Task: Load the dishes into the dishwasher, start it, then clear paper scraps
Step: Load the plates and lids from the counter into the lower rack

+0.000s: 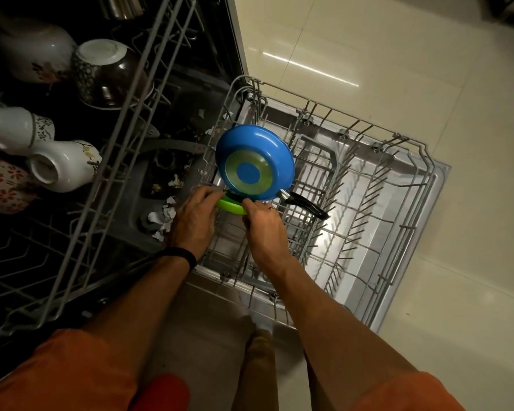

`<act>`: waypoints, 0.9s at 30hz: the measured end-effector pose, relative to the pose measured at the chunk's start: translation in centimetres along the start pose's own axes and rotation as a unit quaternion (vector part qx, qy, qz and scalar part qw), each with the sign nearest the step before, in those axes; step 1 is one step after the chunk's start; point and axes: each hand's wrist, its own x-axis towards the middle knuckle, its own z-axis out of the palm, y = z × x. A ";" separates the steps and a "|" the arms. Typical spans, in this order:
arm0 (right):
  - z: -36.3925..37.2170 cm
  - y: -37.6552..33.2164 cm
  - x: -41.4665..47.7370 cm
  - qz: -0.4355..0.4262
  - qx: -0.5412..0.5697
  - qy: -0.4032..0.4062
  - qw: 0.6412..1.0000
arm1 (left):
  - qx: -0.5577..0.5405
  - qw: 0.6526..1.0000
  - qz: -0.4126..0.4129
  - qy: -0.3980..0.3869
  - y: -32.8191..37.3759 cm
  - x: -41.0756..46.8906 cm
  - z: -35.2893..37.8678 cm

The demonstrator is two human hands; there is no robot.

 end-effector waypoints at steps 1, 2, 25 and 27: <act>0.1 0.0 0.0 0.000 -0.003 0.000 1.000 | 0.003 1.000 -0.003 -0.004 -0.1 0.1 0.1; 0.2 -0.1 -0.1 0.002 -0.003 -0.001 1.000 | 0.006 1.000 -0.008 -0.006 -0.2 0.2 0.2; -0.8 3.2 -0.2 0.020 0.007 -0.019 1.000 | 0.030 0.999 0.008 -0.024 1.2 1.2 1.4; -0.3 3.0 -1.3 0.026 0.011 -0.004 1.000 | 0.017 1.000 0.001 -0.011 1.3 0.9 1.0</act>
